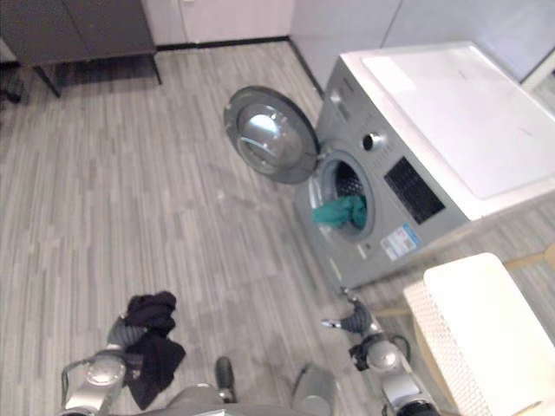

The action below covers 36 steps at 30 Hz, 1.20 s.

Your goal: Grab the laundry basket,head to the washer,open it,put in the laundry and shut it.

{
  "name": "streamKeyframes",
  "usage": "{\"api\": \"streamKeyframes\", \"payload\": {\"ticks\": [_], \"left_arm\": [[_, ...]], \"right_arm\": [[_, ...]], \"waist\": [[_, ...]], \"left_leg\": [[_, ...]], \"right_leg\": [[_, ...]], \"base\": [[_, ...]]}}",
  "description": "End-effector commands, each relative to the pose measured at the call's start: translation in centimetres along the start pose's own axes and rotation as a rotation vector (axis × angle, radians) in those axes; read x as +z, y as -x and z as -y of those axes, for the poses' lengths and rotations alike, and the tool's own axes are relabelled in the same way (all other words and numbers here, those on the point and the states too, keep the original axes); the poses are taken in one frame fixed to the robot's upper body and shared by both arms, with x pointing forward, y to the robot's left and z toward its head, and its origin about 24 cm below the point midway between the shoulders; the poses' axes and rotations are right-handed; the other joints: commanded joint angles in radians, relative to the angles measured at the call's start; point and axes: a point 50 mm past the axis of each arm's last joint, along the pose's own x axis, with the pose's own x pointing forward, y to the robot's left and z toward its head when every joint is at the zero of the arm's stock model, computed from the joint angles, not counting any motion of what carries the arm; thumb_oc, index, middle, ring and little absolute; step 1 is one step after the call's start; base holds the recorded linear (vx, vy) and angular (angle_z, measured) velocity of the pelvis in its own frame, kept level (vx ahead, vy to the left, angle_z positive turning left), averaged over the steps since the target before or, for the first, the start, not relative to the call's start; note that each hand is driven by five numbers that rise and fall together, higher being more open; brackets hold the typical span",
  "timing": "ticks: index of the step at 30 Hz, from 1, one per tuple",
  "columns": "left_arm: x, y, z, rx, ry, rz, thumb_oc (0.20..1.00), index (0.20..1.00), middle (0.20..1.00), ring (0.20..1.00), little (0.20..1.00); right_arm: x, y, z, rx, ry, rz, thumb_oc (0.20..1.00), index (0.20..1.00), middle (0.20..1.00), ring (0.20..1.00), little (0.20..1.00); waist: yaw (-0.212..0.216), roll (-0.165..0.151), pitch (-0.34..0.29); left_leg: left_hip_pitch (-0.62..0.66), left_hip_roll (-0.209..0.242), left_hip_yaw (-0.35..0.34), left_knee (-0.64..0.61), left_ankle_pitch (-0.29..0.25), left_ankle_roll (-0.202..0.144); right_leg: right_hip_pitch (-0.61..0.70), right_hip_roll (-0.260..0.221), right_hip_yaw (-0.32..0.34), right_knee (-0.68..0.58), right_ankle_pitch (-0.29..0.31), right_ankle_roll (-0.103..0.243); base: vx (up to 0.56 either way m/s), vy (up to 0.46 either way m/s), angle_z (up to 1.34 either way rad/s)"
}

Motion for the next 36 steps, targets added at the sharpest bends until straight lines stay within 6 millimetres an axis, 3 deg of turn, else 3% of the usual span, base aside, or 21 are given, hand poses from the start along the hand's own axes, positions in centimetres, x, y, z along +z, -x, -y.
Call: {"api": "streamKeyframes", "payload": {"ticks": [1,4,5,8,10,11,12,13,15,17,19,20,21,22,27,29,30,31,33,34,36], "left_arm": [[2.3,-0.3,0.6,-0.007,0.039,0.114,0.200,0.200,0.200,0.200,0.200],[2.3,-0.3,0.9,-0.029,0.013,0.113,0.200,0.200,0.200,0.200,0.200],[2.2,-0.1,1.1,-0.046,-0.002,0.117,0.200,0.200,0.200,0.200,0.200],[2.1,0.0,1.9,-0.074,-0.014,0.115,0.200,0.200,0.200,0.200,0.200],[2.3,0.2,2.4,-0.102,-0.011,0.126,0.200,0.200,0.200,0.200,0.200],[2.5,0.2,2.8,-0.118,-0.010,0.134,0.200,0.200,0.200,0.200,0.200],[2.8,0.1,3.1,-0.125,-0.005,0.141,0.200,0.200,0.200,0.200,0.200],[3.2,-0.1,3.5,-0.136,-0.001,0.150,0.200,0.200,0.200,0.200,0.200],[3.3,-0.2,3.5,-0.136,-0.001,0.151,0.200,0.200,0.200,0.200,0.200],[3.9,-0.2,3.6,-0.151,-0.031,0.179,0.200,0.200,0.200,0.200,0.200],[4.2,-0.1,3.6,-0.151,-0.028,0.195,0.200,0.200,0.200,0.200,0.200],[4.2,-0.1,3.6,-0.151,-0.028,0.196,0.200,0.200,0.200,0.200,0.200],[4.5,-0.2,4.1,-0.159,-0.012,0.205,0.200,0.200,0.200,0.200,0.200],[4.7,-0.2,4.4,-0.169,-0.024,0.212,0.200,0.200,0.200,0.200,0.200],[5.1,-0.3,5.4,-0.234,-0.088,0.228,0.200,0.200,0.200,0.200,0.200],[6.7,-0.5,5.2,-0.227,-0.109,0.290,0.200,0.200,0.200,0.200,0.200],[7.3,-0.6,5.0,-0.220,-0.104,0.311,0.200,0.200,0.200,0.200,0.200],[8.3,-0.6,4.6,-0.213,-0.090,0.348,0.200,0.200,0.200,0.200,0.200],[8.5,-0.6,4.2,-0.200,-0.077,0.356,0.200,0.200,0.200,0.200,0.200],[8.1,-0.5,3.9,-0.195,-0.065,0.348,0.200,0.200,0.200,0.200,0.200],[7.5,-0.3,3.8,-0.194,-0.035,0.324,0.200,0.200,0.200,0.200,0.200]], "right_arm": [[1.2,-0.6,1.6,-0.056,0.047,0.050,1.000,1.000,1.000,1.000,1.000],[0.4,-0.4,1.3,-0.038,0.062,0.019,1.000,1.000,1.000,1.000,1.000],[0.2,-0.2,1.1,-0.030,0.064,0.015,1.000,1.000,1.000,1.000,1.000],[-0.2,-0.1,1.2,-0.029,0.062,0.001,1.000,1.000,1.000,1.000,1.000],[0.0,-0.1,1.7,-0.047,0.058,0.011,1.000,1.000,1.000,1.000,1.000],[0.0,-0.1,2.2,-0.063,0.049,0.016,1.000,1.000,1.000,1.000,1.000],[0.0,-0.1,2.4,-0.070,0.051,0.012,1.000,1.000,1.000,1.000,1.000],[0.0,-0.1,2.7,-0.084,0.057,0.009,1.000,1.000,1.000,1.000,1.000],[0.0,-0.1,2.8,-0.084,0.057,0.009,1.000,1.000,1.000,1.000,1.000],[-0.4,0.1,3.2,-0.104,0.048,0.002,1.000,1.000,1.000,1.000,1.000],[-0.5,0.0,3.2,-0.103,0.055,-0.003,1.000,1.000,1.000,1.000,1.000],[-0.5,0.0,3.2,-0.103,0.055,-0.002,1.000,1.000,1.000,1.000,1.000],[-0.3,-0.2,3.1,-0.098,0.065,0.000,1.000,1.000,1.000,1.000,1.000],[-0.1,-0.4,3.1,-0.095,0.079,0.005,1.000,1.000,1.000,1.000,1.000],[-1.0,-0.3,1.9,-0.048,0.073,-0.033,1.000,1.000,1.000,1.000,1.000],[-0.5,-0.6,1.3,-0.026,0.097,-0.020,1.000,1.000,1.000,1.000,1.000],[-0.1,-0.9,1.2,-0.022,0.091,-0.012,1.000,1.000,1.000,1.000,1.000],[0.3,-1.2,0.9,-0.021,0.079,0.002,1.000,1.000,1.000,1.000,1.000],[0.8,-1.4,0.6,-0.014,0.075,0.016,1.000,1.000,1.000,1.000,1.000],[0.9,-1.4,0.4,-0.003,0.075,0.019,1.000,1.000,1.000,1.000,1.000],[0.3,-1.2,0.5,-0.004,0.070,-0.001,1.000,1.000,1.000,1.000,1.000]], "waist": [[-0.016,0.032,0.051],[-0.034,0.017,0.059],[-0.024,0.024,0.048],[-0.036,0.027,0.020],[-0.048,0.041,0.002],[-0.051,0.033,0.003],[-0.048,0.031,0.009],[-0.041,0.016,0.022],[-0.040,0.016,0.022],[-0.035,-0.011,0.032],[-0.010,-0.005,0.043],[-0.010,-0.006,0.041],[0.007,0.004,0.055],[0.009,0.014,0.052],[-0.036,0.006,0.003],[-0.036,0.009,0.011],[-0.025,0.012,0.016],[-0.002,0.030,0.020],[0.018,0.039,0.014],[0.035,0.033,0.000],[0.042,0.027,-0.007]], "left_leg": [[0.033,-0.011,-0.025,0.047,-0.123,-0.035],[0.091,-0.029,-0.068,0.064,-0.171,-0.050],[0.137,-0.021,-0.072,0.063,-0.211,-0.060],[0.149,-0.019,-0.084,0.115,-0.245,-0.078],[0.124,0.034,-0.052,0.270,-0.210,-0.134],[0.066,0.072,-0.031,0.434,-0.140,-0.159],[0.025,0.097,-0.024,0.495,-0.136,-0.162],[-0.055,0.100,-0.031,0.490,-0.162,-0.137],[-0.055,0.100,-0.030,0.492,-0.165,-0.136],[-0.124,0.090,-0.058,0.365,-0.131,-0.121],[-0.176,0.071,-0.154,0.251,-0.038,-0.138],[-0.176,0.069,-0.154,0.244,-0.032,-0.138],[-0.197,0.049,-0.272,0.161,0.028,-0.154],[-0.193,0.028,-0.351,0.127,0.025,-0.148],[-0.101,0.014,-0.270,0.092,-0.008,-0.101],[-0.075,0.025,-0.162,0.069,-0.024,-0.083],[-0.077,0.036,-0.135,0.062,-0.023,-0.084],[-0.080,0.067,-0.088,0.052,-0.014,-0.090],[-0.068,0.100,-0.018,0.048,-0.005,-0.093],[-0.053,0.110,0.010,0.052,-0.016,-0.113],[-0.080,0.148,0.035,0.127,-0.003,-0.142]], "right_leg": [[0.074,0.064,-0.056,-0.267,0.080,0.010],[0.045,0.057,-0.124,-0.441,0.154,0.043],[0.047,0.040,-0.229,-0.444,0.143,0.056],[0.086,0.047,-0.208,-0.438,0.142,0.028],[0.134,0.063,-0.214,-0.431,0.119,-0.005],[0.184,0.080,-0.197,-0.444,0.084,-0.036],[0.206,0.093,-0.189,-0.455,0.066,-0.053],[0.243,0.096,-0.156,-0.472,0.047,-0.060],[0.243,0.096,-0.155,-0.472,0.047,-0.059],[0.264,0.087,-0.111,-0.495,0.057,-0.053],[0.289,0.120,-0.051,-0.498,0.042,-0.057],[0.286,0.118,-0.051,-0.499,0.044,-0.057],[0.301,0.145,0.015,-0.483,0.033,-0.062],[0.306,0.164,0.078,-0.466,0.021,-0.055],[0.275,0.163,0.227,-0.411,0.034,-0.027],[0.227,0.145,0.255,-0.414,0.068,0.005],[0.196,0.132,0.208,-0.396,0.074,0.012],[0.193,0.067,0.012,-0.356,0.043,0.007],[0.214,0.005,-0.127,-0.266,0.009,-0.009],[0.276,-0.011,-0.156,-0.318,-0.007,0.007],[0.329,0.031,-0.122,-0.428,0.000,0.005]], "base": [[0.31,-0.041,0.36],[0.57,-0.145,0.33],[0.55,-0.161,0.49],[0.47,-0.190,0.28],[0.38,-0.217,0.51],[0.32,-0.227,-0.25],[0.34,-0.179,-0.81],[0.19,-0.069,-0.83],[0.10,0.004,-0.53],[0.15,0.049,-0.59],[0.19,0.076,-0.72],[0.22,0.099,-1.54],[0.22,0.143,-1.87],[0.32,0.213,-1.88],[0.22,0.289,-1.91],[-0.11,0.173,-1.58],[-0.26,0.067,-1.16],[-0.21,-0.026,-2.43],[-0.13,-0.176,-2.08],[-0.03,-0.335,-0.59],[-0.02,-0.436,-0.67]]}}
